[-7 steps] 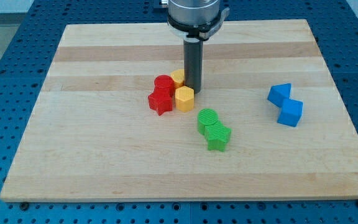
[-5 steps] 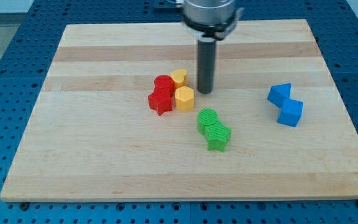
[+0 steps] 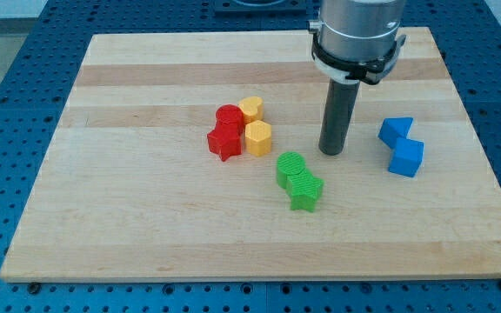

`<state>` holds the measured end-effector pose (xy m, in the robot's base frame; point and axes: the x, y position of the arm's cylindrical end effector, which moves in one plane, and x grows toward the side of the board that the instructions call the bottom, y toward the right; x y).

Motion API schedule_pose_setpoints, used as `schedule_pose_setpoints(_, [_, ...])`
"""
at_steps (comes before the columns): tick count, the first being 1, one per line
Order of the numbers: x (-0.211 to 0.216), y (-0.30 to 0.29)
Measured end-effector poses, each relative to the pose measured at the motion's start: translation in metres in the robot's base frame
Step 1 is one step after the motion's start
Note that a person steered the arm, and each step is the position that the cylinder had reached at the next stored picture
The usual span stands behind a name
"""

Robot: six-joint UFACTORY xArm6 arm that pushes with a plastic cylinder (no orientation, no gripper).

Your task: Push the green star to the bottom left of the green circle

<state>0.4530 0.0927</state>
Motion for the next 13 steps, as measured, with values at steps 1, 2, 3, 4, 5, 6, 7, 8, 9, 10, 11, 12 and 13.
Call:
schedule_pose_setpoints(1, [0.013, 0.000])
schedule_pose_setpoints(2, [0.053, 0.000])
schedule_pose_setpoints(3, [0.076, -0.001])
schedule_pose_setpoints(4, [0.081, -0.018])
schedule_pose_setpoints(5, [0.081, -0.040])
schedule_pose_setpoints(6, [0.081, -0.064])
schedule_pose_setpoints(7, [0.081, -0.067])
schedule_pose_setpoints(8, [0.081, -0.075])
schedule_pose_setpoints(9, [0.081, -0.094])
schedule_pose_setpoints(10, [0.080, -0.110])
schedule_pose_setpoints(11, [0.077, -0.114])
schedule_pose_setpoints(12, [0.072, -0.117])
schedule_pose_setpoints(13, [0.066, -0.120])
